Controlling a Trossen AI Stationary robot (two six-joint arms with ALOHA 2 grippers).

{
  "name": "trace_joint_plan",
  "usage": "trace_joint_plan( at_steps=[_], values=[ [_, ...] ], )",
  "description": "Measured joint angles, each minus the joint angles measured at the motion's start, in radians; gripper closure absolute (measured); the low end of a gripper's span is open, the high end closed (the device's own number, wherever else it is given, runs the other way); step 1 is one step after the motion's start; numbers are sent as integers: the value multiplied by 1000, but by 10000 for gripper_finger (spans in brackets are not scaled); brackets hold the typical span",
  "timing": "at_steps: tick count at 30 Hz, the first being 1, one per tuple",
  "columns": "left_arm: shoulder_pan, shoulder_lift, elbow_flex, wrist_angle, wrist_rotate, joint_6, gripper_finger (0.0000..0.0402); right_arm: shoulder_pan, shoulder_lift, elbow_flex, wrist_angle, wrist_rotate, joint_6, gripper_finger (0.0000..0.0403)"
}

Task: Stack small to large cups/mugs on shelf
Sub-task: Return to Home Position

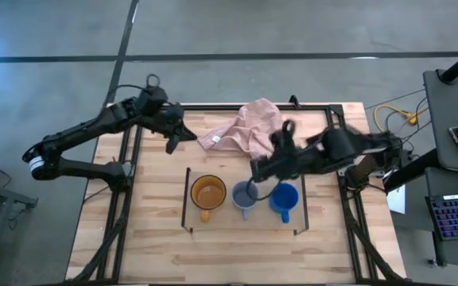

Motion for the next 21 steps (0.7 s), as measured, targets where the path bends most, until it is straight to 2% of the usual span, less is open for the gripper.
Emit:
trace_joint_plan(
  at_steps=[3, 5, 8, 11, 13, 14, 16, 18, 21],
  values=[
    [-1, -52, 51, 44, 3, -3, 402, -3, -1, 118, 160, 100, -234, 254],
    [0, -106, 92, 102, 44, -5, 402, -4, -6, 166, 275, 107, -395, 253],
    [-2, -201, 142, 279, 112, -35, 402, 3, -45, 144, 435, 75, -680, 253],
    [-2, -284, 147, 486, 73, -58, 402, 6, -66, 145, 555, 82, -813, 257],
    [-1, -325, 140, 519, 65, -63, 402, 1, -78, 160, 648, 71, -877, 259],
    [-1, -339, 140, 525, 52, -81, 402, 0, -85, 163, 678, 35, -952, 260],
    [-2, -378, 140, 532, 46, -127, 402, -1, -102, 162, 710, -125, -1145, 261],
    [-2, -429, 132, 527, 46, -191, 402, -7, -112, 160, 711, -279, -1247, 262],
    [-1, -498, 107, 525, 53, -263, 402, -17, -112, 155, 694, -319, -1305, 261]
  ],
)
